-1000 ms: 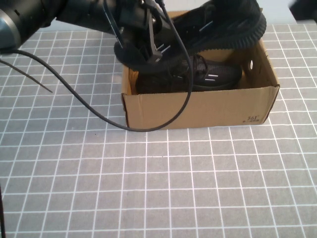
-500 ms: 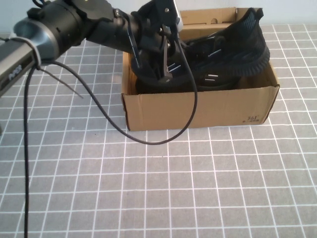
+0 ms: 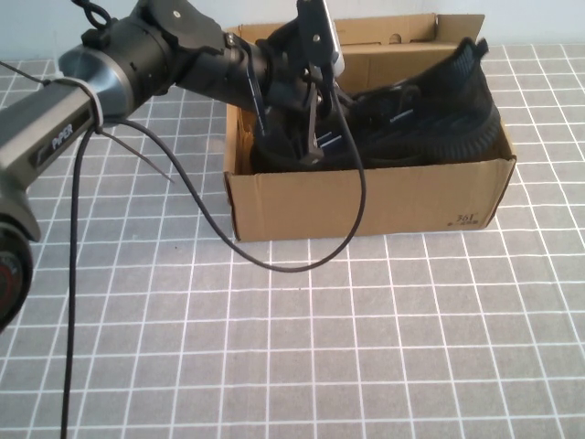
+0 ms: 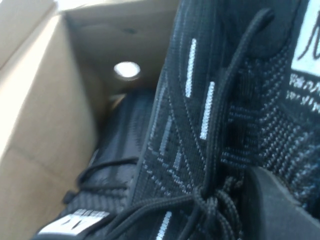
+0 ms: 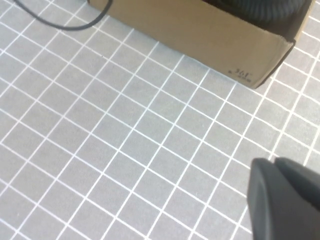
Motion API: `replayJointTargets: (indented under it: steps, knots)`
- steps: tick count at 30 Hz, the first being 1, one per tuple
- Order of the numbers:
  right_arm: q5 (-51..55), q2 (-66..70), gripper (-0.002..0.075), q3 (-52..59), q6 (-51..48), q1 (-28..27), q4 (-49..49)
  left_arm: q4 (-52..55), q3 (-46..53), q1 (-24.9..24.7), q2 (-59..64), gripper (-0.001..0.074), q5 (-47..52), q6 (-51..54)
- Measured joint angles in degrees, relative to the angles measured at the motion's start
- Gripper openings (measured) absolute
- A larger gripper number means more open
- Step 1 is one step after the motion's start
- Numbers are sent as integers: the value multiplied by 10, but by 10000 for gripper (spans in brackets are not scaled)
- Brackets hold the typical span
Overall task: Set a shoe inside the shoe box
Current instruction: Place the shoe in the shoe box
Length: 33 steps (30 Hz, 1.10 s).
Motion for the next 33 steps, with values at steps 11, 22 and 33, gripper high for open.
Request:
replayJointTargets:
  steps: [11, 22, 33]
  knots:
    - [-11, 0, -16, 2, 1, 0, 0, 13, -5, 0, 8, 27, 21, 26]
    - [-12, 0, -16, 2, 1, 0, 0, 8, -6, 0, 28, 24, -5, 28]
    - [-18, 0, -16, 2, 1, 0, 1, -5, -51, -3, 23, 23, -23, 31]
